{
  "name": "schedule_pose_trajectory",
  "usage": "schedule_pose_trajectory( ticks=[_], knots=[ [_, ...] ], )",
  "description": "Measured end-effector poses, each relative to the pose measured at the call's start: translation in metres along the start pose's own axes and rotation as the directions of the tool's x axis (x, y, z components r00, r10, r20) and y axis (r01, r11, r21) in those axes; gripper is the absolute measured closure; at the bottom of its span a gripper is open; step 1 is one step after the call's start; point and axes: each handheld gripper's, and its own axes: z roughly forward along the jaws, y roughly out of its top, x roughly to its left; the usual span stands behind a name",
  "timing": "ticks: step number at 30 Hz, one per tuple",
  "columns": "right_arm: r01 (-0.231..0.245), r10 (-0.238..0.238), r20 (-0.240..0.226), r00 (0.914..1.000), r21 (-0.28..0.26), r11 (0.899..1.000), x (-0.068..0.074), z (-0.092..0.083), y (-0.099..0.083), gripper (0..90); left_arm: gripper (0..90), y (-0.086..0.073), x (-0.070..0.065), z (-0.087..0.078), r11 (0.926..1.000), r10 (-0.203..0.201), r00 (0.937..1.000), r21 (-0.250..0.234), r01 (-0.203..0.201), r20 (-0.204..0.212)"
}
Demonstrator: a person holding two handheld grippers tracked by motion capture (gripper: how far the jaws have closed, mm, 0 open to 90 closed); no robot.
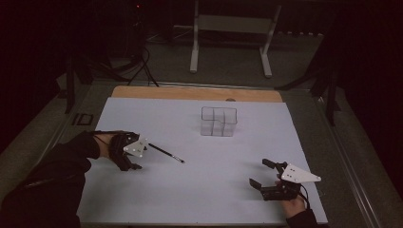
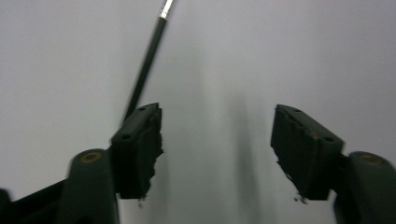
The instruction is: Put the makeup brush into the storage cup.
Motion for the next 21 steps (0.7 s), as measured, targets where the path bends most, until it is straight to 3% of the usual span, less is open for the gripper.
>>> schedule_pose_trajectory(
  ticks=[6, 9, 11, 12, 18, 21],
  knots=[
    [-0.002, 0.002, 0.000, 1.0000, 0.000, 1.000, 0.000, 0.000, 0.000, 10.9, 39.4, 0.002, 0.012, 0.003, 0.9998, 0.015, 0.9999, -0.009, -0.015, -0.006],
    [-0.001, 0.001, -0.001, 1.0000, 0.000, 1.000, 0.000, 0.000, 0.000, 10.9, 43.9, 0.003, 0.024, 0.009, 0.9988, 0.046, 0.9989, -0.015, -0.046, 0.004],
    [-0.003, 0.003, -0.001, 1.0000, 0.000, 1.000, 0.000, 0.000, 0.000, 10.9, 44.0, 0.003, 0.024, 0.009, 0.9988, 0.046, 0.9989, -0.015, -0.046, 0.004],
    [-0.003, 0.003, -0.001, 1.0000, 0.001, 1.000, 0.000, 0.000, -0.001, 10.9, 46.7, 0.004, 0.032, 0.013, 0.9985, 0.050, 0.9987, -0.023, -0.049, 0.013],
    [-0.004, 0.004, -0.007, 1.0000, -0.001, 1.000, 0.000, 0.000, -0.001, 10.9, 48.9, 0.007, 0.046, 0.026, 0.9994, 0.032, 0.9991, -0.011, -0.032, 0.029],
    [-0.006, 0.006, -0.008, 0.9999, -0.003, 1.000, 0.000, 0.000, -0.001, 10.9, 51.8, 0.006, 0.052, 0.031, 0.9990, 0.043, 0.9986, 0.005, -0.043, 0.030]
  ],
)
